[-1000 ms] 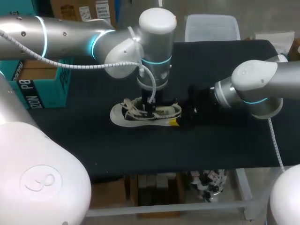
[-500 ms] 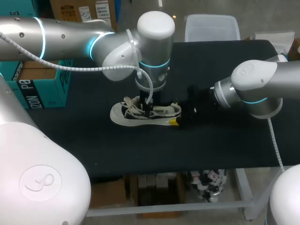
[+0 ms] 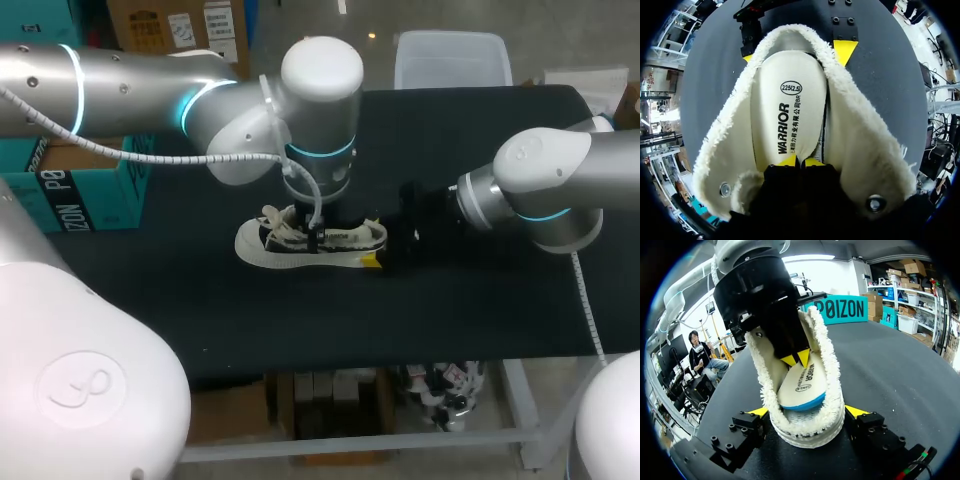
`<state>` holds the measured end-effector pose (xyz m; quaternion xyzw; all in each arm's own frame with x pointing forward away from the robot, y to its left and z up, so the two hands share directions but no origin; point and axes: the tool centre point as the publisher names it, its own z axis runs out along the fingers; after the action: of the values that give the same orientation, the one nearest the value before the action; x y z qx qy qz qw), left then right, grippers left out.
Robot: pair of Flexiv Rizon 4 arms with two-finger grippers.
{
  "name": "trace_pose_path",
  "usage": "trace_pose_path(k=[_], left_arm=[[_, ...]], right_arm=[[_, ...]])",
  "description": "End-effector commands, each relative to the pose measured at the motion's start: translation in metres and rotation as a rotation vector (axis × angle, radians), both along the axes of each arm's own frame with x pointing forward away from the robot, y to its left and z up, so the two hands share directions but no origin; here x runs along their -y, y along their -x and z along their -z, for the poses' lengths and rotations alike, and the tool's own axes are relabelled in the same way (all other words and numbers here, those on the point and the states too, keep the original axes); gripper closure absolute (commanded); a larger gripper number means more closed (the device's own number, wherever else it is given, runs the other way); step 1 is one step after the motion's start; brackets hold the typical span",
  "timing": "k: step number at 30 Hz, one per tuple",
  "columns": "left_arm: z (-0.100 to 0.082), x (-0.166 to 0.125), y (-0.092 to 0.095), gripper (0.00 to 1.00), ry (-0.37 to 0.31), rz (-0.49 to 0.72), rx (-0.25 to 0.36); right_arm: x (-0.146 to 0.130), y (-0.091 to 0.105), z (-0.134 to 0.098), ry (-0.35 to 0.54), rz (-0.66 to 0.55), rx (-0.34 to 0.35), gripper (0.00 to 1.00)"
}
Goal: Open the shoe tongue, take the insole out of the shoe, put the insole back into the shoe, and pack the shoe into the shoebox
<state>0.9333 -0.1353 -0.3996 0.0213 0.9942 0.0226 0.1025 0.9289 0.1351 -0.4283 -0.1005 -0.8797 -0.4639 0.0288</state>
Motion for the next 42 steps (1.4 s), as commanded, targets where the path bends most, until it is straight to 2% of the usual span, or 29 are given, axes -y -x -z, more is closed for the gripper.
trace_pose_path(k=[1,7,14,18,33,42], left_arm=[[0.046,-0.011,-0.009,1.0,0.054,0.02,0.009],[0.026,-0.005,-0.007,1.0,0.112,0.034,0.021],[0.001,-0.007,-0.01,1.0,0.239,0.059,-0.008],[-0.013,-0.003,-0.01,1.0,0.287,0.086,-0.02],[-0.044,0.02,-0.002,1.0,0.373,0.184,-0.052],[-0.061,0.03,-0.001,1.0,0.457,0.254,-0.108]], right_arm=[[0.002,-0.001,0.005,-0.003,-0.003,0.0,1.0],[0.002,-0.001,0.005,-0.003,-0.003,0.0,1.0],[0.002,-0.001,0.005,-0.003,-0.003,0.0,1.0],[0.002,-0.001,0.005,-0.003,-0.003,0.0,1.0],[0.002,-0.001,0.005,-0.003,-0.003,0.0,1.0],[0.002,-0.001,0.005,-0.003,-0.003,0.0,1.0]])
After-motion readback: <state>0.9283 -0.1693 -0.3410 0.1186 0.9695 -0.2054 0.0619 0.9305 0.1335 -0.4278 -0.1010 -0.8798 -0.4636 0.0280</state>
